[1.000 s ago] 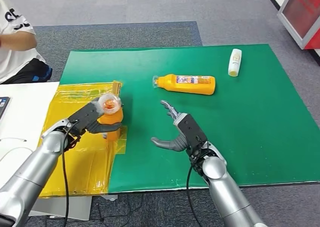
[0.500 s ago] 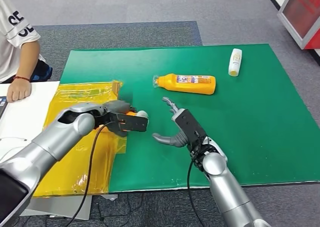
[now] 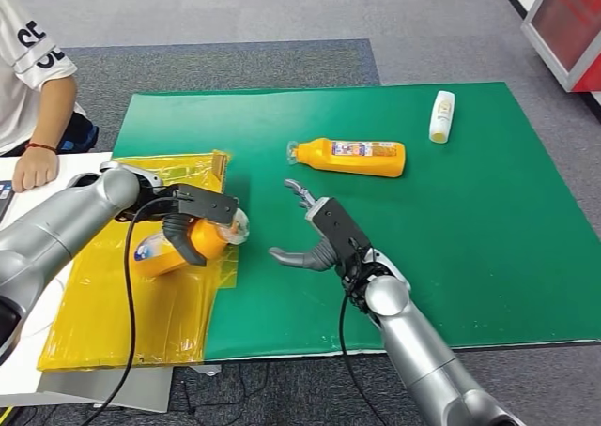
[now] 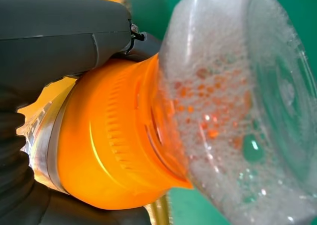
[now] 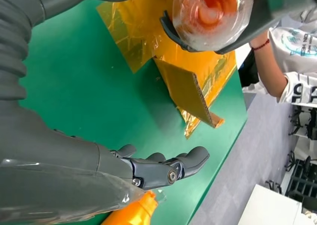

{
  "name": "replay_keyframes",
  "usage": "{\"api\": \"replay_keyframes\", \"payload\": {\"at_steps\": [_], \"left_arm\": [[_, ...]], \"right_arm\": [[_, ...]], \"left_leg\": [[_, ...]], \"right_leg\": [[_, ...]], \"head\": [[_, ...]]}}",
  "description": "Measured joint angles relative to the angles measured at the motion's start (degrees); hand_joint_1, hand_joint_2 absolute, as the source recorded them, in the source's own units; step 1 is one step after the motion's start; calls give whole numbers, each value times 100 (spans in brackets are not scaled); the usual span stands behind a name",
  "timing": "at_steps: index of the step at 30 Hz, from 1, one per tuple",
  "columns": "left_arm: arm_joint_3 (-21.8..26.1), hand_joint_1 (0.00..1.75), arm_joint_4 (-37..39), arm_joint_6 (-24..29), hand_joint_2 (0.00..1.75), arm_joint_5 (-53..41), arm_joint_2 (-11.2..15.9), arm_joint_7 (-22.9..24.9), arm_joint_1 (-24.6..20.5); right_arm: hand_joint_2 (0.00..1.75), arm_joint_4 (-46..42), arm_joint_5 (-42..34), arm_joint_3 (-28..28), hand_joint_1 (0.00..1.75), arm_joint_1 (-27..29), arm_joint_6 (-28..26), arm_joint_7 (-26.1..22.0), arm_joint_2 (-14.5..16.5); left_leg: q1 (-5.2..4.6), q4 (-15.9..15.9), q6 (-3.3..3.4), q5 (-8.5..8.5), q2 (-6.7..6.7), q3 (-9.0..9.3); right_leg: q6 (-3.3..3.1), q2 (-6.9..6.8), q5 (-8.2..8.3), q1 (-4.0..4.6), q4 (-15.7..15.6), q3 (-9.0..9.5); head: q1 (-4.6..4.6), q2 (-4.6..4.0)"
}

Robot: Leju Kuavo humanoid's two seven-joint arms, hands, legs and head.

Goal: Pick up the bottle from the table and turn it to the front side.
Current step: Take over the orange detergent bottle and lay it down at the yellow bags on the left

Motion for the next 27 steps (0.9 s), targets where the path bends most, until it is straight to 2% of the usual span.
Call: {"api": "replay_keyframes", "payload": {"at_steps": [7, 12, 15, 16, 19, 20, 27], "left_arm": [[-427, 175, 248, 686, 175, 65, 48, 216, -41], [-730, 175, 426, 1457, 175, -215, -124, 432, -14], [-843, 175, 510, 1711, 175, -317, -231, 499, 24], [-871, 170, 534, 1784, 175, -348, -263, 522, 37], [-953, 39, 596, 1968, 175, -429, -352, 562, 91], [-974, 0, 613, 2011, 175, -440, -378, 562, 112], [-1026, 0, 656, 2096, 175, -267, -489, 411, 208]], "right_arm": [[175, 58, -41, 152, 0, -47, -177, 21, 0], [175, 75, -15, 166, 0, -50, -291, 38, 0], [175, 81, 20, 169, 0, -50, -320, 47, -2], [175, 82, 33, 170, 0, -50, -329, 51, -2], [175, 82, 61, 174, 0, -49, -347, 61, -2], [175, 82, 64, 174, 0, -48, -351, 63, -2], [175, 82, 89, 177, 0, -30, -382, 70, -7]], "left_leg": [[0, 0, 0, 1, -1, 1], [0, 0, -4, 3, -1, 2], [0, 0, -5, 4, 0, 2], [0, 0, -5, 4, 0, 2], [0, 0, -5, 4, 0, 2], [0, 0, -5, 5, 0, 2], [0, 0, -5, 5, -1, 1]], "right_leg": [[0, -1, 1, 0, -1, 1], [-3, -1, 3, -1, -1, 0], [-6, 0, 5, 0, 0, 0], [-6, 0, 5, 0, 0, 0], [-6, -1, 5, 0, 0, 0], [-6, 0, 6, 0, 0, 0], [-5, -1, 6, 0, -1, 0]], "head": [[1, 0], [0, 0], [-1, 0], [-1, 0], [0, 0], [1, 0], [0, 0]]}}
